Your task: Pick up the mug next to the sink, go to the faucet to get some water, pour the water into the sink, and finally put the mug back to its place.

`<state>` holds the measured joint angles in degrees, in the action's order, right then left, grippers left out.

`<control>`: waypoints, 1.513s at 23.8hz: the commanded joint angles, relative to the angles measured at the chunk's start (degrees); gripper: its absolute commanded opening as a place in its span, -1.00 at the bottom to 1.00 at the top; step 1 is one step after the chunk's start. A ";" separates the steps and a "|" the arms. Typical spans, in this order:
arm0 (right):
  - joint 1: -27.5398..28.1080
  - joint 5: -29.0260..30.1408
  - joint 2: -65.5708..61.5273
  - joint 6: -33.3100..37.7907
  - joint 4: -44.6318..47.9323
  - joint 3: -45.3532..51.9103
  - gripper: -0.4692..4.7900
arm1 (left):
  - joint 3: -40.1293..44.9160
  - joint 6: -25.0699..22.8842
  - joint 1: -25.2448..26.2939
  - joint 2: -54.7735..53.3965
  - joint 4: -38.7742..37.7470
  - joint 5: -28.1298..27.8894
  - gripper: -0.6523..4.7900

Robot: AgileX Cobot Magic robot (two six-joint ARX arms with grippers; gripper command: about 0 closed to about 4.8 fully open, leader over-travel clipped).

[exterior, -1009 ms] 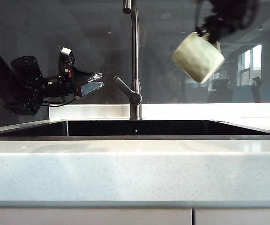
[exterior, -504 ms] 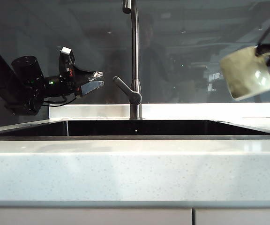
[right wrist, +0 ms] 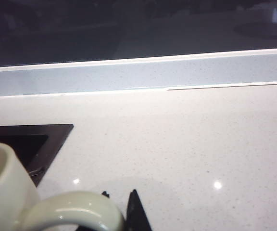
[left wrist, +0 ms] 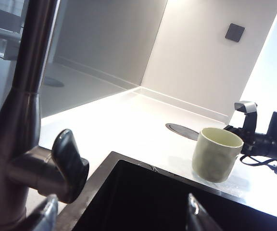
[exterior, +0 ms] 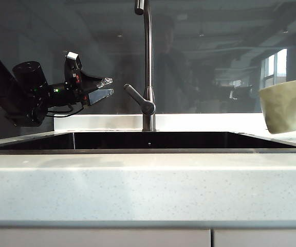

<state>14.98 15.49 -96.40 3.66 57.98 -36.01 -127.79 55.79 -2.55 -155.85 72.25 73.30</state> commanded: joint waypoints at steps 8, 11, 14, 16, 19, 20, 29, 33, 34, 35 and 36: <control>-0.02 1.25 -4.68 3.89 10.27 -0.52 -0.82 | -0.13 0.52 -0.46 0.35 0.74 -0.46 0.49; -0.04 1.22 -5.29 4.20 11.23 -0.46 -0.82 | -0.13 0.57 -0.46 0.35 0.74 -0.44 0.49; -0.72 1.16 -5.55 4.98 11.32 -0.17 -0.82 | -0.13 0.57 -0.46 0.35 0.74 -0.42 0.49; -1.07 1.14 -5.57 4.96 11.37 -0.02 -0.82 | -0.13 0.55 -0.46 0.35 0.74 -0.44 0.49; -1.22 0.74 -5.57 4.92 11.74 0.24 -0.82 | -0.11 0.57 -0.46 0.35 0.74 -0.42 0.49; -1.22 0.31 -5.57 4.92 11.74 0.26 -0.82 | -0.11 0.59 -0.46 0.35 0.74 -0.39 0.49; -0.33 -1.40 -5.57 4.94 10.69 0.39 -0.82 | -0.11 0.57 -0.48 0.35 0.74 -0.42 0.49; -0.61 -1.38 -5.57 4.98 9.53 0.39 -0.82 | -0.11 0.57 -0.48 0.35 0.72 -0.42 0.49; -0.70 -1.38 -5.57 4.98 9.51 0.39 -0.82 | -0.11 0.57 -0.48 0.35 0.74 -0.42 0.49; -0.70 -1.40 -5.57 4.98 9.51 0.39 -0.82 | -0.11 0.57 -0.48 0.35 0.72 -0.42 0.49; -0.70 -1.42 -5.57 4.98 9.51 0.39 -0.82 | -0.11 0.57 -0.48 0.35 0.74 -0.42 0.49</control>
<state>14.50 13.89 -102.48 8.19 66.02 -35.35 -127.79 56.27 -3.09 -155.85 72.25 72.90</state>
